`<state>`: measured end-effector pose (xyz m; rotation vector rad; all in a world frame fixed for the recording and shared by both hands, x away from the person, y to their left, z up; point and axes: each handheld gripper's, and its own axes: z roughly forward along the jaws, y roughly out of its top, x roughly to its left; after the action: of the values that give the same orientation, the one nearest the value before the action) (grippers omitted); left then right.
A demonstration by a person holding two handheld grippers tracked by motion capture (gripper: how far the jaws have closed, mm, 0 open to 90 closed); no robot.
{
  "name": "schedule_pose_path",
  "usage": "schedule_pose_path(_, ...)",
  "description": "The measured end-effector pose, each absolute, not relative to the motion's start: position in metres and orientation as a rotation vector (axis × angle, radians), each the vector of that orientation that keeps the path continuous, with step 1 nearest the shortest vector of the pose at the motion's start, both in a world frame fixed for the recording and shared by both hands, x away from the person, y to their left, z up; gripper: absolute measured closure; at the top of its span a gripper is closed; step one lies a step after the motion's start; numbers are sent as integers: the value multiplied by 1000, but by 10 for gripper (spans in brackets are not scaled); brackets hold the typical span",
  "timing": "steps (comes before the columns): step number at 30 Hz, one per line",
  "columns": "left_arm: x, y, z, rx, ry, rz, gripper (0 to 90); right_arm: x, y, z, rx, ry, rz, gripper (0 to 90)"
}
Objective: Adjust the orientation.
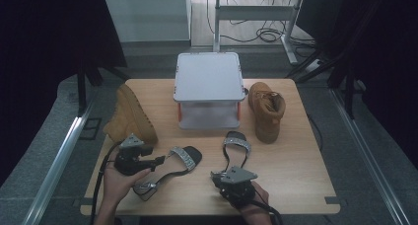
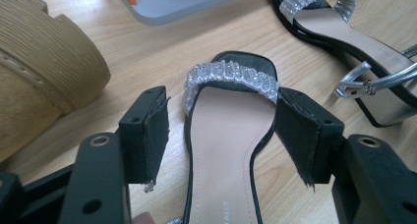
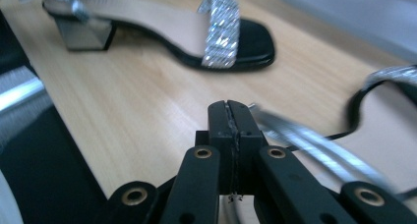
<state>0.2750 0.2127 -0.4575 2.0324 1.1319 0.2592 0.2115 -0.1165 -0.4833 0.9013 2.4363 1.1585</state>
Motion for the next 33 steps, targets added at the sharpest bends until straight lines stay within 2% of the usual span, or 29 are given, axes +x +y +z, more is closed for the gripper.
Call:
schedule_pose_path(20, 276, 215, -460, 2043, 1138, 256, 381, 204, -103, -508, 885, 2451, 967, 899)
schedule_pose_path(33, 276, 216, -463, 2051, 1148, 247, 379, 193, -130, -507, 957, 2411, 963, 899)
